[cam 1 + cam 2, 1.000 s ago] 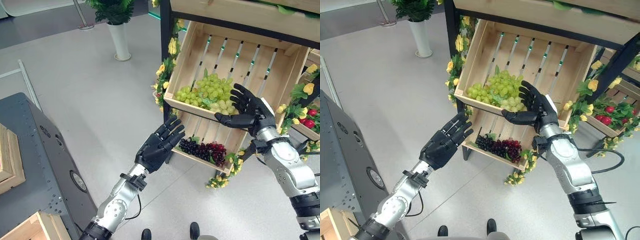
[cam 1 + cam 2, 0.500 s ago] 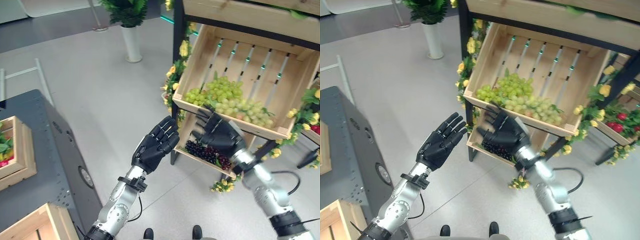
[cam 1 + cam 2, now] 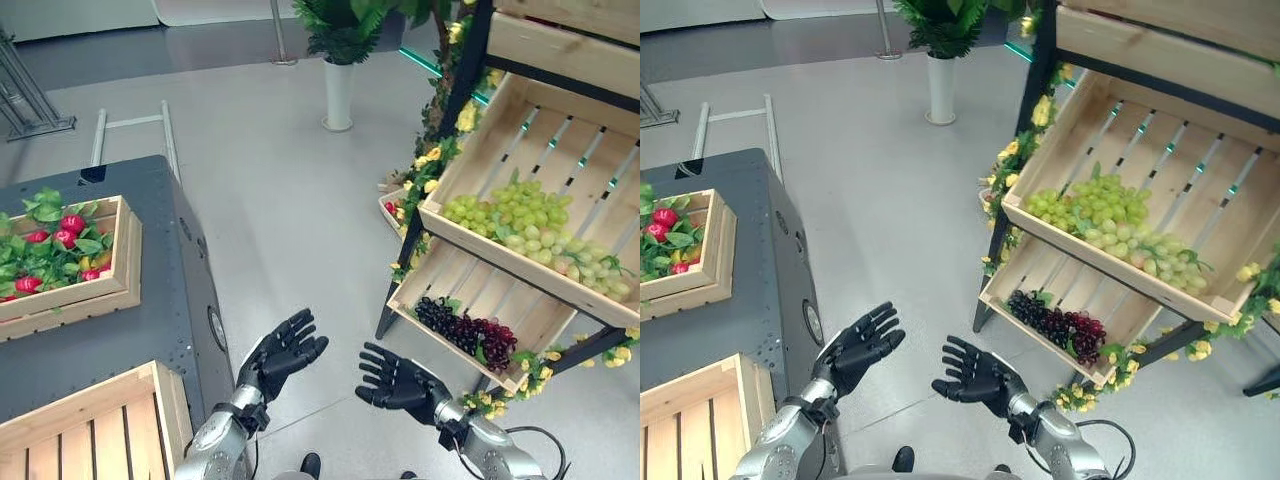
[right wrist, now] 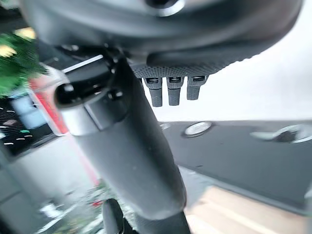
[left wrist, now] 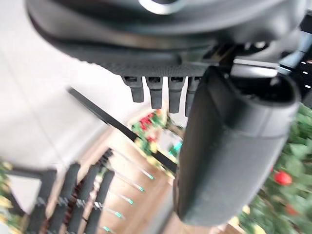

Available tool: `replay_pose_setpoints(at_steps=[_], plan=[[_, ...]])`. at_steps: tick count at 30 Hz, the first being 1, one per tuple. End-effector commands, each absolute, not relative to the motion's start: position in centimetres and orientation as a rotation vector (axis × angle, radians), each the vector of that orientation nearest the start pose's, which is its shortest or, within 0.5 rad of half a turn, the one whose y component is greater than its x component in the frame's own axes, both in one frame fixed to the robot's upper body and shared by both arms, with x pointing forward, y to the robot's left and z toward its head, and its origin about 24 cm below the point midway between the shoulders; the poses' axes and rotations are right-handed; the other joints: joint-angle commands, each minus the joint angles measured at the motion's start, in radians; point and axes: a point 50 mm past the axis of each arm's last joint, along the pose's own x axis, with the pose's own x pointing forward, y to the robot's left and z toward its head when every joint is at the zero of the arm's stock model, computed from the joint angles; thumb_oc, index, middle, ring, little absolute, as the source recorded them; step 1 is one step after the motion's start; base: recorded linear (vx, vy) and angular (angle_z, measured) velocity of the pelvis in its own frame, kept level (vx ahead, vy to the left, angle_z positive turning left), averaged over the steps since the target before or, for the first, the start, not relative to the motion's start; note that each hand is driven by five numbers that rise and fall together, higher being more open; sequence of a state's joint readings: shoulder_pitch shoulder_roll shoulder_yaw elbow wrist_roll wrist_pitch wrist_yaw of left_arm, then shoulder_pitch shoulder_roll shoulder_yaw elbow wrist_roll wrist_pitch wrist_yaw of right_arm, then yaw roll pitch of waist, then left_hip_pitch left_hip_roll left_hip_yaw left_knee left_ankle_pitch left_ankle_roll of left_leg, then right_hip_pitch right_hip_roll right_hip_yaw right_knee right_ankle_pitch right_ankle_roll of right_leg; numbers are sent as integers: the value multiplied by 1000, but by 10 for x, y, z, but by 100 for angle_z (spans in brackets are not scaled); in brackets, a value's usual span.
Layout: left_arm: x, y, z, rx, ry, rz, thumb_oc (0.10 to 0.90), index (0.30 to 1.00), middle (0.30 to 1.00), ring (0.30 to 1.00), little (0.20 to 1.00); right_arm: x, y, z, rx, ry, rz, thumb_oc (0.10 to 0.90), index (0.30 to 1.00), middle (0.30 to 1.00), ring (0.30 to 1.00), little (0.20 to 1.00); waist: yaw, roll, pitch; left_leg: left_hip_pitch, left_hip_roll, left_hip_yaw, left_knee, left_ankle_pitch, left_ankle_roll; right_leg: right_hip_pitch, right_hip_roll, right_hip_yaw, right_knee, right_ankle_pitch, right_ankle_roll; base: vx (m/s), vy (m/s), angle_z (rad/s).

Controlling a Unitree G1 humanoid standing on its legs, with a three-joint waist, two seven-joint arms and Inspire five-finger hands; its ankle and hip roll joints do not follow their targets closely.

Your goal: Pick up the fruits from the basket on one side to the basket on the other side

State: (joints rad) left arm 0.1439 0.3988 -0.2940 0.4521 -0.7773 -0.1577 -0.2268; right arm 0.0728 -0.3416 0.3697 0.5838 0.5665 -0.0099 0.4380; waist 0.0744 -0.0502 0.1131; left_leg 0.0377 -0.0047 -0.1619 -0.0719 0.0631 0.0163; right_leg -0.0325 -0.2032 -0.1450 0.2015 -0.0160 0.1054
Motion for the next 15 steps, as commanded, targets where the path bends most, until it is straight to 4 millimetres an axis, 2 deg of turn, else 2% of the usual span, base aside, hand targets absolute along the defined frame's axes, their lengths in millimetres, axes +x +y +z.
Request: replay_pose_setpoints(at_steps=[1, 3, 4, 6, 7, 8, 11, 15], plan=[[204, 190, -52, -341, 350, -234, 800, 900, 900, 900, 900, 185, -169, -85, 163, 608, 487, 800, 900, 900, 900, 900, 5, 8, -21, -19, -78, 25, 8, -25, 87, -49, 64, 68, 26, 130, 8, 61, -165, 49], [195, 188, -73, -390, 444, -202, 800, 900, 900, 900, 900, 169, -180, -107, 114, 743, 429, 800, 900, 900, 900, 900, 0, 2, -30, -26, -80, 11, 10, -28, 79, -32, 81, 96, -99, 115, 1, 66, -233, 47], [191, 187, -83, -398, 487, -177, 800, 900, 900, 900, 900, 159, -188, -118, 88, 806, 399, 800, 900, 900, 900, 900, -2, -1, -32, -30, -82, 5, 8, -31, 71, -29, 87, 125, -181, 141, 7, 48, -278, 42], [190, 184, -90, -400, 514, -171, 800, 900, 900, 900, 900, 151, -191, -126, 98, 864, 401, 800, 900, 900, 900, 900, -5, -3, -33, -37, -84, -6, 8, -36, 66, -43, 94, 161, -234, 176, 13, 27, -297, 47], [191, 184, -94, -375, 529, -175, 800, 900, 900, 900, 900, 145, -194, -132, 93, 902, 386, 800, 900, 900, 900, 900, -13, -3, -33, -43, -84, -20, 10, -41, 64, -68, 110, 200, -249, 193, 11, 12, -325, 35], [192, 183, -95, -362, 537, -185, 800, 900, 900, 900, 900, 144, -195, -134, 94, 921, 367, 800, 900, 900, 900, 900, -16, -4, -32, -47, -84, -23, 16, -46, 63, -80, 119, 213, -239, 188, 9, 23, -347, 20], [190, 177, -102, -318, 582, -212, 800, 900, 900, 900, 900, 139, -200, -140, 82, 966, 288, 800, 900, 900, 900, 900, -20, -9, -28, -61, -76, -29, 49, -54, 51, -53, 136, 224, -253, 173, -8, 68, -345, 40], [187, 178, -109, -311, 623, -179, 800, 900, 900, 900, 900, 131, -201, -143, 83, 1007, 259, 800, 900, 900, 900, 900, -31, -16, -39, -67, -27, 0, 68, -44, 18, -2, 154, 194, -288, 150, -36, 76, -333, 19]])
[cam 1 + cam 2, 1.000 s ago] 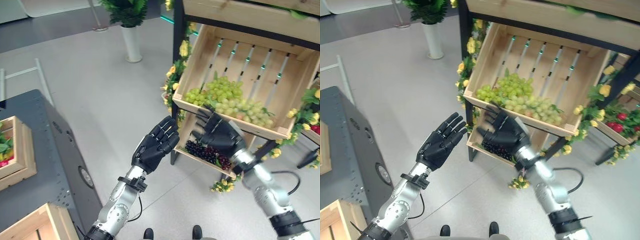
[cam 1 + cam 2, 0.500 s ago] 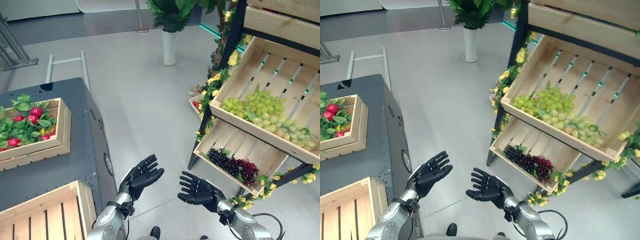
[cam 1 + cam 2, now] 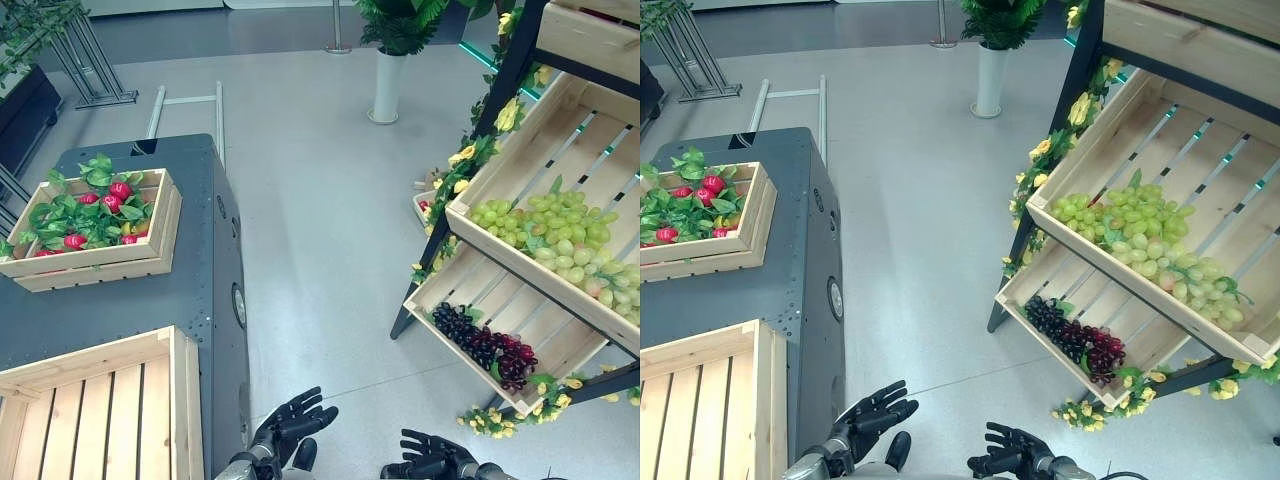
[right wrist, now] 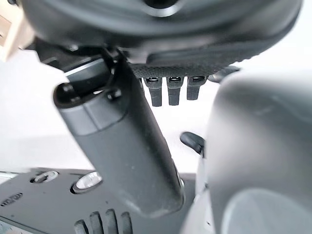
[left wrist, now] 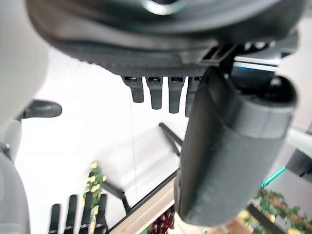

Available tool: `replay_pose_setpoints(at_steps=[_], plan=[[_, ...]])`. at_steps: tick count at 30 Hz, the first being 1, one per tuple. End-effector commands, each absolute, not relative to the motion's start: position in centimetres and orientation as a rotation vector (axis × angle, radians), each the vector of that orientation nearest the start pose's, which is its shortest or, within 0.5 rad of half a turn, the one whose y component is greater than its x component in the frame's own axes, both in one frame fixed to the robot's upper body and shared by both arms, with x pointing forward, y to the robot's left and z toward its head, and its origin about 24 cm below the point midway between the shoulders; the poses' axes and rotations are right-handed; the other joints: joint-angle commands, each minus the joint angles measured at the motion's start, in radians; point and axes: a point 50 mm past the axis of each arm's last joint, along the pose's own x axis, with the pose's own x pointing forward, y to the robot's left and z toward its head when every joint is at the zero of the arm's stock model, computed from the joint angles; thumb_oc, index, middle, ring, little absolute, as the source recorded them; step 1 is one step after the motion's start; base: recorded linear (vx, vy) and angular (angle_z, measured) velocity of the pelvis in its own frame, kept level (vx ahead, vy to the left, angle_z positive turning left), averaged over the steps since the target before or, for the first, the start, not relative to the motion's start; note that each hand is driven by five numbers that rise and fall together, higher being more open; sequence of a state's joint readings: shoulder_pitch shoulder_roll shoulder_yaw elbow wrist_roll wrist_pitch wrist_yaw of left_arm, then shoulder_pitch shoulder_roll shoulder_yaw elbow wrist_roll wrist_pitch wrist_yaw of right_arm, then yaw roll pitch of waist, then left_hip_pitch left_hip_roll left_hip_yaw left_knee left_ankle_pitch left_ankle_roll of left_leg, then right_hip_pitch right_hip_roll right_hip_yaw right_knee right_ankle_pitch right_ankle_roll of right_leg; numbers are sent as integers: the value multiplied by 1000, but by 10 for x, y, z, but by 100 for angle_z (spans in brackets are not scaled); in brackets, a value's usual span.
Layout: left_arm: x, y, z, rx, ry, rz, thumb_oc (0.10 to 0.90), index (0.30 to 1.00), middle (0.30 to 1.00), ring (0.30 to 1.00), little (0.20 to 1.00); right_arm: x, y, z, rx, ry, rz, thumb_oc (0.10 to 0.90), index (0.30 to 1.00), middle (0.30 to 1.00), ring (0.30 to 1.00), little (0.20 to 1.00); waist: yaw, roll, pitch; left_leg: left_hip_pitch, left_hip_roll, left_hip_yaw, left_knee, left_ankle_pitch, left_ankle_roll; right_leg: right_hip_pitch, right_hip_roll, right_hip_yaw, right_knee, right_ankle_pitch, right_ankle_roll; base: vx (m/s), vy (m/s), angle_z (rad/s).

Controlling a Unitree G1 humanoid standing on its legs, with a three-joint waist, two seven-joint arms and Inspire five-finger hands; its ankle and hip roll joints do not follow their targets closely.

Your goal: Pick up the fruits from the basket on one side to the basket on the other side

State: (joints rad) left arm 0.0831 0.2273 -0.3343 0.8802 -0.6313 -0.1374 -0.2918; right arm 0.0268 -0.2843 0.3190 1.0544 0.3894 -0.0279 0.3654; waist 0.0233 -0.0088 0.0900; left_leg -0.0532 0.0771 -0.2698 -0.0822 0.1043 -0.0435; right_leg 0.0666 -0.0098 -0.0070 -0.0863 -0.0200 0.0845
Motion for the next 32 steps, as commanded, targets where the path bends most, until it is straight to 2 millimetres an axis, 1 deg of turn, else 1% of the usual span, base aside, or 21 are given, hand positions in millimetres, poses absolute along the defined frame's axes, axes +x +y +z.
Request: replay_pose_setpoints(at_steps=[1, 4, 7, 8, 9, 11, 13, 14, 15, 16, 18, 19, 20, 22, 24, 25, 30, 32], plan=[[189, 180, -109, -307, 628, -172, 800, 900, 900, 900, 900, 130, -202, -144, 73, 1022, 267, 800, 900, 900, 900, 900, 20, -60, -15, 12, -99, 117, 101, -84, 66, -93, -37, 41, -1, 147, -22, 41, -294, 22], [191, 176, -110, -271, 641, -183, 800, 900, 900, 900, 900, 129, -201, -145, 58, 1033, 283, 800, 900, 900, 900, 900, 32, -68, -10, -37, -91, 139, 195, -91, 45, -76, -40, -15, -1, 127, -38, 11, -273, 35], [191, 176, -112, -231, 678, -191, 800, 900, 900, 900, 900, 130, -205, -145, 49, 1024, 228, 800, 900, 900, 900, 900, 34, -63, 0, -93, -78, 167, 256, -51, 26, -61, -42, -73, -1, 113, -50, -40, -166, 83], [191, 175, -113, -222, 686, -197, 800, 900, 900, 900, 900, 131, -206, -144, 58, 1019, 209, 800, 900, 900, 900, 900, 35, -61, 2, -100, -78, 172, 259, -47, 25, -57, -42, -83, -1, 109, -53, -50, -81, 103], [190, 175, -114, -198, 701, -209, 800, 900, 900, 900, 900, 134, -209, -143, 76, 1007, 170, 800, 900, 900, 900, 900, 32, -57, 2, -106, -69, 194, 253, -45, 22, -48, -42, -101, -1, 99, -58, -26, -30, 82], [187, 175, -118, -131, 734, -237, 800, 900, 900, 900, 900, 137, -211, -142, 85, 994, 117, 800, 900, 900, 900, 900, 15, -46, -1, -83, -40, 242, 201, -45, 18, -40, -43, -123, 1, 83, -64, -5, 46, 52], [186, 174, -120, -93, 760, -241, 800, 900, 900, 900, 900, 137, -214, -143, 82, 995, 93, 800, 900, 900, 900, 900, 0, -28, -8, -45, -27, 259, 127, -42, 18, -46, -44, -128, 7, 74, -63, -9, 163, 28], [185, 176, -123, -79, 790, -230, 800, 900, 900, 900, 900, 134, -217, -144, 69, 1001, 74, 800, 900, 900, 900, 900, -12, -8, -18, -11, -15, 277, 64, -30, 12, -49, -49, -137, 7, 68, -57, -17, 180, 48], [185, 176, -123, -78, 793, -230, 800, 900, 900, 900, 900, 133, -217, -144, 68, 1001, 71, 800, 900, 900, 900, 900, -13, -6, -18, -7, -14, 278, 59, -28, 12, -48, -49, -138, 7, 68, -57, 13, 272, 57], [178, 177, -129, -65, 845, -239, 800, 900, 900, 900, 900, 129, -222, -146, 76, 1012, 23, 800, 900, 900, 900, 900, -18, 7, -27, 17, -14, 276, 28, -22, 6, -42, -58, -140, 4, 67, -52, 42, 191, 40], [170, 177, -133, -52, 876, -255, 800, 900, 900, 900, 900, 126, -223, -147, 97, 1017, 2, 800, 900, 900, 900, 900, -17, 12, -32, 28, -16, 271, 17, -18, 3, -32, -63, -143, 1, 67, -47, 81, 221, 35], [158, 179, -140, -28, 921, -265, 800, 900, 900, 900, 900, 125, -219, -148, 102, 1008, 16, 800, 900, 900, 900, 900, -17, 19, -39, 45, -26, 266, 11, -29, 8, -21, -76, -142, -1, 68, -38, 88, 187, 37], [157, 179, -140, -29, 925, -263, 800, 900, 900, 900, 900, 125, -219, -148, 102, 1007, 18, 800, 900, 900, 900, 900, -17, 20, -39, 46, -27, 266, 10, -30, 9, -21, -77, -142, -1, 68, -38, 95, 214, 33], [143, 185, -147, -40, 968, -225, 800, 900, 900, 900, 900, 125, -214, -149, 79, 1010, 54, 800, 900, 900, 900, 900, -24, 29, -45, 71, -38, 273, 1, -47, 18, -18, -91, -133, 2, 70, -26, 72, 186, 16], [139, 188, -148, -45, 978, -210, 800, 900, 900, 900, 900, 123, -214, -150, 73, 1014, 50, 800, 900, 900, 900, 900, -26, 32, -48, 78, -42, 274, -3, -54, 22, -18, -96, -130, 4, 70, -20, 62, 136, -14], [135, 189, -149, -41, 987, -203, 800, 900, 900, 900, 900, 121, -213, -151, 68, 1025, 41, 800, 900, 900, 900, 900, -27, 31, -52, 86, -48, 276, -5, -64, 30, -16, -103, -125, 2, 72, -13, 66, 110, -28], [135, 192, -149, -20, 979, -192, 800, 900, 900, 900, 900, 117, -213, -153, 43, 1045, 45, 800, 900, 900, 900, 900, -23, 23, -58, 99, -50, 284, -5, -81, 42, -13, -110, -120, -1, 75, -3, 28, 27, -12], [134, 192, -150, 1, 982, -202, 800, 900, 900, 900, 900, 120, -210, -153, 45, 1042, 50, 800, 900, 900, 900, 900, -21, 18, -61, 103, -48, 286, -5, -85, 45, -12, -110, -114, -1, 76, -1, 0, 0, 0]])
